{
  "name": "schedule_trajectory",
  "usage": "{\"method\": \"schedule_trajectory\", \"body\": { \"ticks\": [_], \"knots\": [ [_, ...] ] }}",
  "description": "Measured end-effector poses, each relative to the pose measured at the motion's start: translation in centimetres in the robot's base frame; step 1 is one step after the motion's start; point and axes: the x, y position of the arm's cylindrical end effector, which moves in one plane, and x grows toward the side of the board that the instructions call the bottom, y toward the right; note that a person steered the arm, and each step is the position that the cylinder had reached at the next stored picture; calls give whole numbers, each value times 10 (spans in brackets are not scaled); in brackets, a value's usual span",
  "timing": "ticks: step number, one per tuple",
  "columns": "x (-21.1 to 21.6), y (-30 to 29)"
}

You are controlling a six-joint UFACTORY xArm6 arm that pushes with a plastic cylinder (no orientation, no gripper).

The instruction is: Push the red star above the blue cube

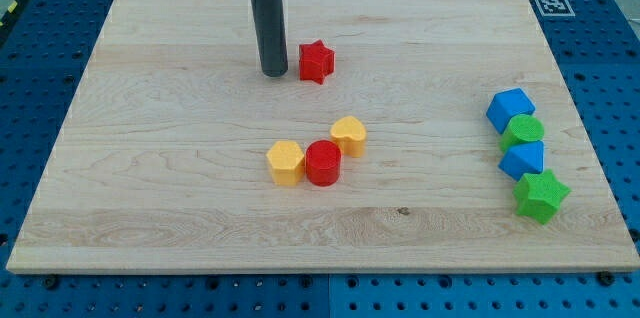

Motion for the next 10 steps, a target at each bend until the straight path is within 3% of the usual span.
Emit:
{"method": "schedule_trajectory", "body": {
  "ticks": [3,6,10],
  "knots": [
    [-1,110],
    [-36,149],
    [0,181]
  ]
}}
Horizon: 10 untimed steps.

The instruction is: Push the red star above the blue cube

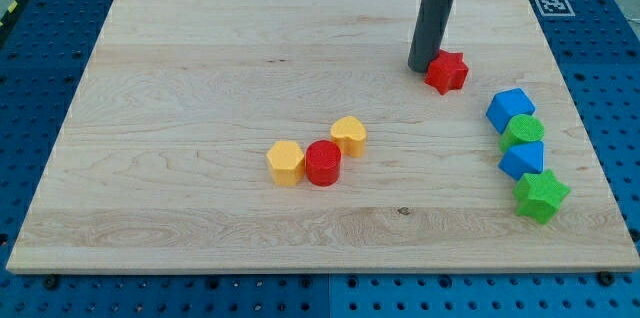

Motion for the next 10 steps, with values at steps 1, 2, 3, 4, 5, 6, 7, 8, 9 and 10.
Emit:
{"method": "schedule_trajectory", "body": {
  "ticks": [1,2,3,4,5,6,7,8,9,10],
  "knots": [
    [16,0],
    [23,1],
    [23,2],
    [27,10],
    [35,23],
    [35,30],
    [35,31],
    [35,32],
    [35,47],
    [35,56]
  ]
}}
